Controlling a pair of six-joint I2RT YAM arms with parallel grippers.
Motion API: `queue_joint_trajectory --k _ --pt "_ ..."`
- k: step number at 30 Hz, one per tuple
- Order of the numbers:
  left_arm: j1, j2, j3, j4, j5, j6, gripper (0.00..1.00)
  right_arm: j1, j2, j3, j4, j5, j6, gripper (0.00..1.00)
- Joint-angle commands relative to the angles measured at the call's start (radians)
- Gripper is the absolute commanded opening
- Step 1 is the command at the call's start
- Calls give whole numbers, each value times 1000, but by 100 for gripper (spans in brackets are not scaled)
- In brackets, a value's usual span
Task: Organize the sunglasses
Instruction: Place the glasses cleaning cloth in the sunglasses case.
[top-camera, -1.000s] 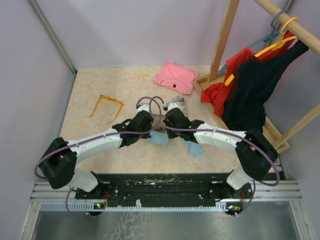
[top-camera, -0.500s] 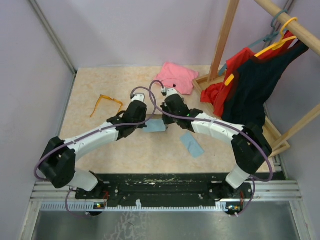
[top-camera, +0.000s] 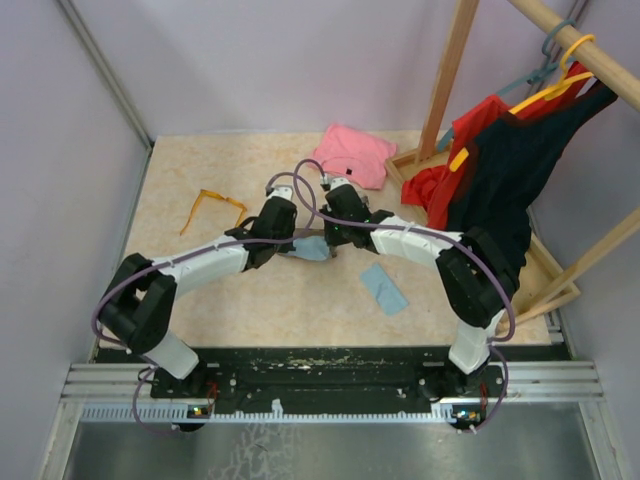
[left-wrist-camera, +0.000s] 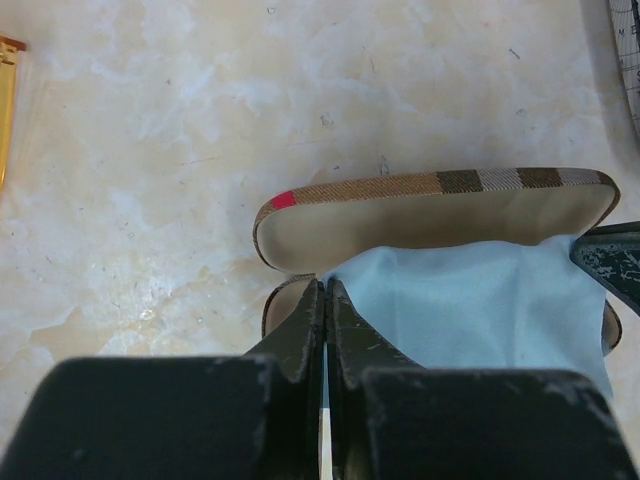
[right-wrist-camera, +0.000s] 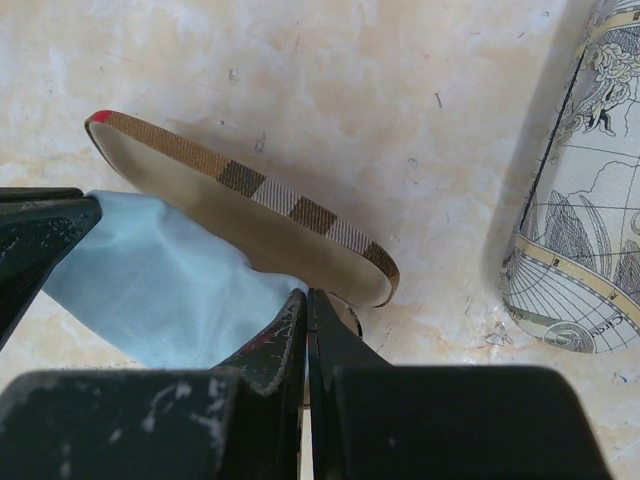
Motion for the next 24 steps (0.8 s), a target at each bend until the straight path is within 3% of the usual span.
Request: queue_joint_trajectory --k 1,24 --pt "15 17 20 69 21 20 1 -19 13 64 28 -6 -9 0" --pt "48 84 -13 174 34 42 1 -32 52 59 79 41 -33 0"
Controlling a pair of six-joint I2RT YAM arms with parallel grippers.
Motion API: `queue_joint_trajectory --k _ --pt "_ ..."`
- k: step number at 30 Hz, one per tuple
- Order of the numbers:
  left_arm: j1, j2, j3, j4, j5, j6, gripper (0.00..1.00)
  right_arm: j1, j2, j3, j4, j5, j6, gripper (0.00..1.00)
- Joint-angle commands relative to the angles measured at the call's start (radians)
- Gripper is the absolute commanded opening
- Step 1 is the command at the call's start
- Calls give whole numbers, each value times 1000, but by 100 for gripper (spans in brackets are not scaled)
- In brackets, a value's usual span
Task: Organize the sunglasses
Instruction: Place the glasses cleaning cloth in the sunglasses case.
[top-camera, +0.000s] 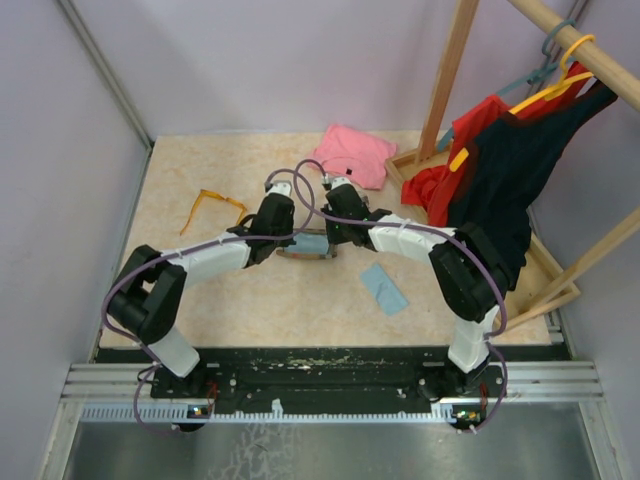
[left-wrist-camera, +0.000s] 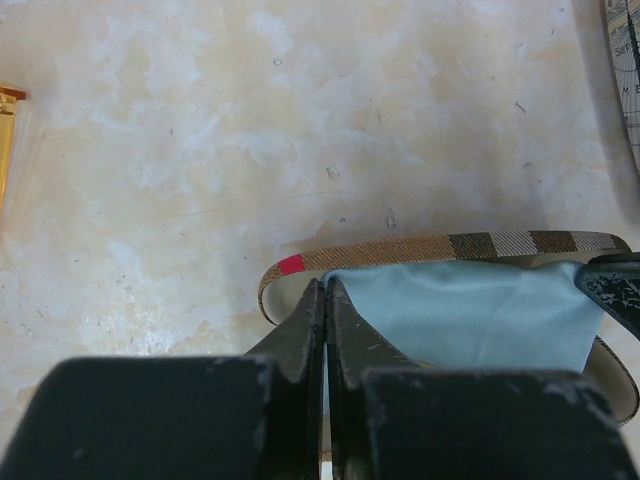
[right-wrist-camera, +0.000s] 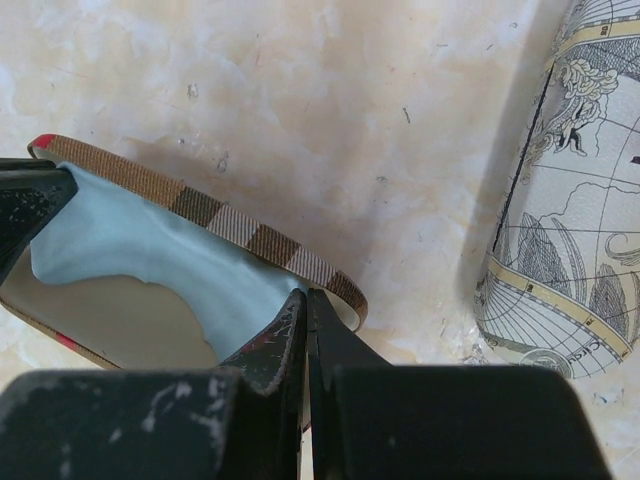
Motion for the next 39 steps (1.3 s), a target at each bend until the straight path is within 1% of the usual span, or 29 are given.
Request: queue_joint_trajectory --k 1,6,13,25,39 --pt "7 16 -16 43 13 14 1 -10 -3 41 65 19 -16 0" --pt "7 13 -38 63 12 14 1 -10 -24 1 117 19 -19 0" --pt "8 9 -74 126 13 23 1 -10 -44 -83 241 14 -33 0" --pt "14 14 -92 149 -10 22 1 -10 -51 -115 295 58 -32 0" --pt "15 -25 -147 184 -9 16 1 -10 -83 -165 337 92 -19 0"
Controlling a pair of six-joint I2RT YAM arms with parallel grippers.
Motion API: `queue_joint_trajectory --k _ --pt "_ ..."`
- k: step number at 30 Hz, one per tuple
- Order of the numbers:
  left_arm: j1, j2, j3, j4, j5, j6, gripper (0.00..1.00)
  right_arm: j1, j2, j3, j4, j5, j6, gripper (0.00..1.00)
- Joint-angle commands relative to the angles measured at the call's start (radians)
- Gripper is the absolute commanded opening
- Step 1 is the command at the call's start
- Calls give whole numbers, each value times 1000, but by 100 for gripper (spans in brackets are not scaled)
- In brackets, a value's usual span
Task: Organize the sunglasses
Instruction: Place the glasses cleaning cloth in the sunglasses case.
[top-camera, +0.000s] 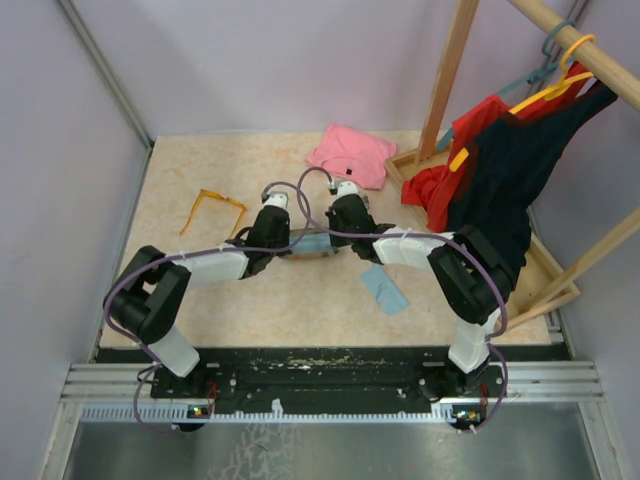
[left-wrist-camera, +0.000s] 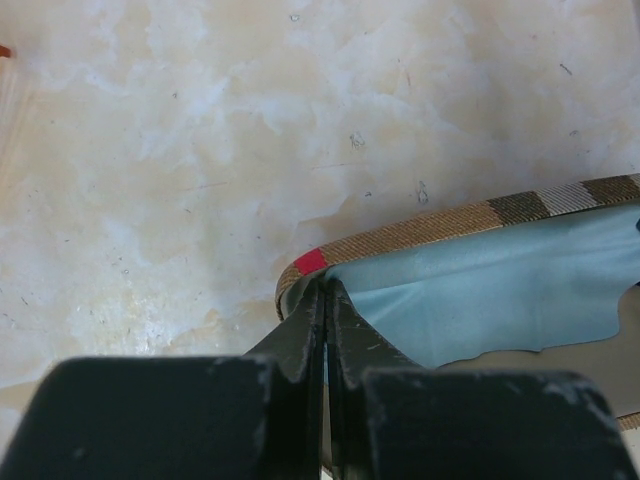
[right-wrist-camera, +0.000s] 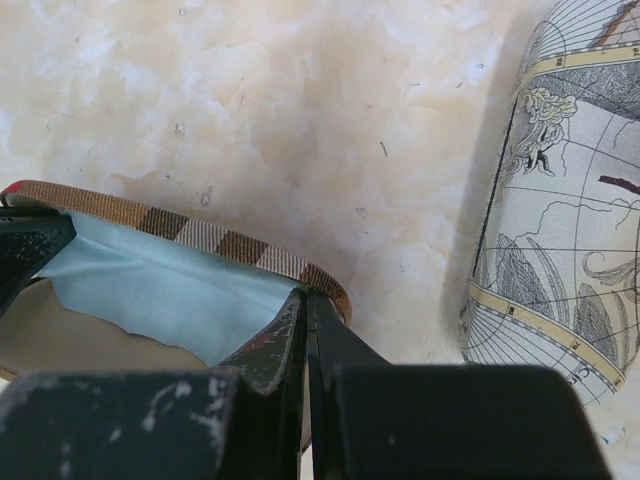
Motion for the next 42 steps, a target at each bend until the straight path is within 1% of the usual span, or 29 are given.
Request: queue_joint_trajectory --k 1,15,30,42 --pt "6 -31 -16 32 -14 2 1 -10 -68 -12 65 38 -2 0" --pt "6 -64 -32 62 -13 1 1 -9 -75 -15 86 46 3 0" --pt "6 -67 -35 72 -25 1 1 -10 -86 -27 121 59 14 0" --pt "6 -52 -22 68 -53 -7 1 -10 -60 -9 114 59 12 0"
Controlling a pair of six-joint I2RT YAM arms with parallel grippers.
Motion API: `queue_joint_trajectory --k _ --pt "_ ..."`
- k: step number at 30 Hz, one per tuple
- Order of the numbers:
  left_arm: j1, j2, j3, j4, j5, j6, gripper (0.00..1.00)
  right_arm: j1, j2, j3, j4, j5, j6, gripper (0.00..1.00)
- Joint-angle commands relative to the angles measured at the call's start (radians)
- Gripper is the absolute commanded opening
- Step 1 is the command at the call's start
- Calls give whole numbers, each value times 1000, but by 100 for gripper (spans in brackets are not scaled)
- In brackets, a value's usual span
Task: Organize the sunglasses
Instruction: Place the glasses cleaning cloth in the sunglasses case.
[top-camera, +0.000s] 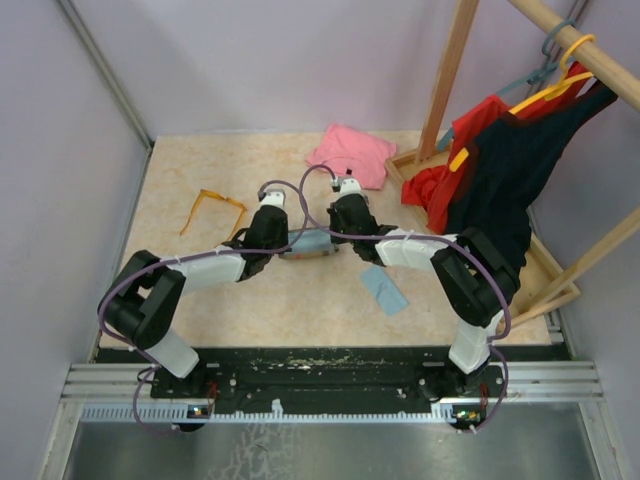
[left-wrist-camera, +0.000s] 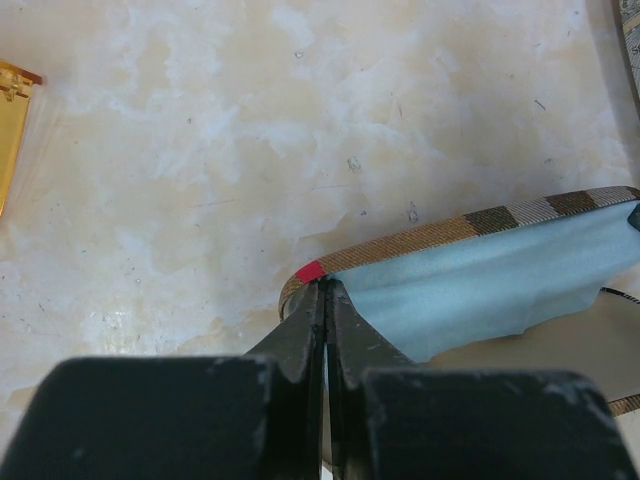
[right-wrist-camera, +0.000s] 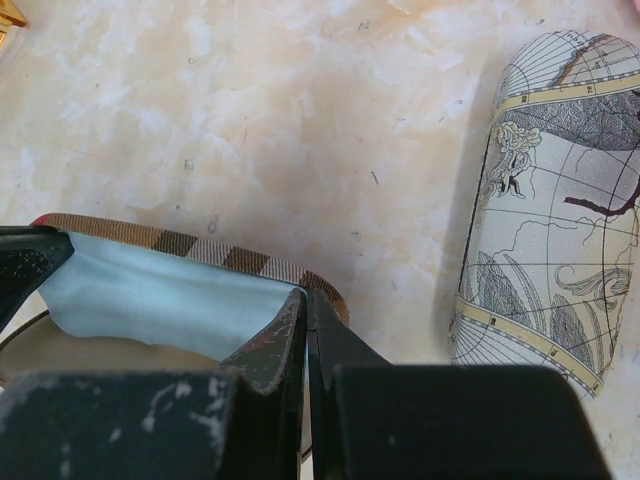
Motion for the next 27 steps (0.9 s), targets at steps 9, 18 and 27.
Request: queue_joint_trajectory --k 9,18,27 --pt "7 -2 17 11 -44 -9 4 -10 -20 30 37 25 -1 8" --pt "7 6 27 9 -47 -9 12 -11 -22 34 33 30 -5 20" --pt "7 -14 16 3 -52 -13 37 -10 -68 20 23 17 -24 26"
